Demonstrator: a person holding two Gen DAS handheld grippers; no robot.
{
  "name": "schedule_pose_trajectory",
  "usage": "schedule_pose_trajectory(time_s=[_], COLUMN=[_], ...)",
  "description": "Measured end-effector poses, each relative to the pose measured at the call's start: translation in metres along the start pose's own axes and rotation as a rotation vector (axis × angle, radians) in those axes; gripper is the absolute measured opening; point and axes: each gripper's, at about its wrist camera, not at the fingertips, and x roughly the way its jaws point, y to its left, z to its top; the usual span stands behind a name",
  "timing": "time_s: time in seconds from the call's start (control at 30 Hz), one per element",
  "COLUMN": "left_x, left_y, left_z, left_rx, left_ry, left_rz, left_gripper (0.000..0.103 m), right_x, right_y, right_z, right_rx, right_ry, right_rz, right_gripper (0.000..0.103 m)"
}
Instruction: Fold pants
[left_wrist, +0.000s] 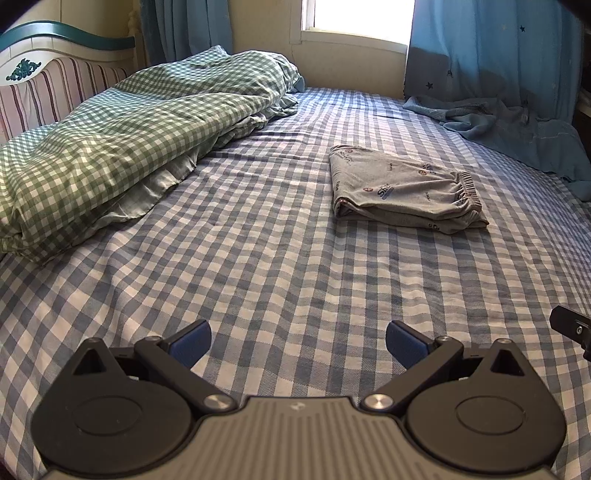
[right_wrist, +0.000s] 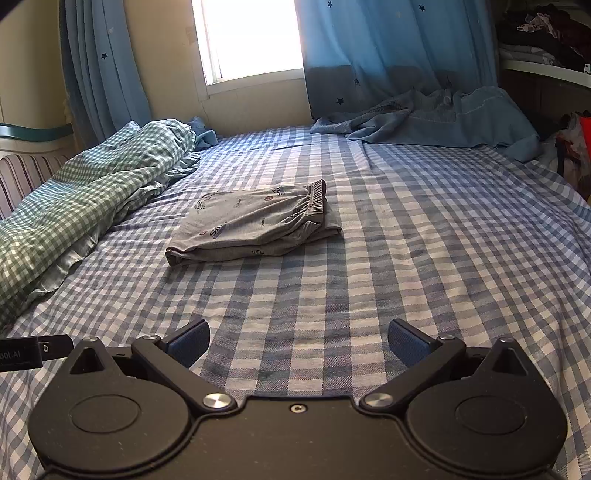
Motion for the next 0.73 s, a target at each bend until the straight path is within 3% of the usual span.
schedule_pose_trajectory(time_s=[0.17,0.73], left_x=[-0.0003,0.0042], left_y=[-0.0063,-0.0076], left_z=[0.0010,-0.0006], left_rx=[0.049,0.033], left_ry=[-0.002,0.029], left_rz=[0.048,0.032], left_gripper=[0.103,0.103], right_x=[0.0010,0.0078], right_y=[0.0003,-0.0035], right_z=[0.0004,0.0001], right_rx=[-0.004,-0.007], right_ry=[0.007,0.038], right_rz=[0.001,-0.001], right_gripper=[0.102,0.102])
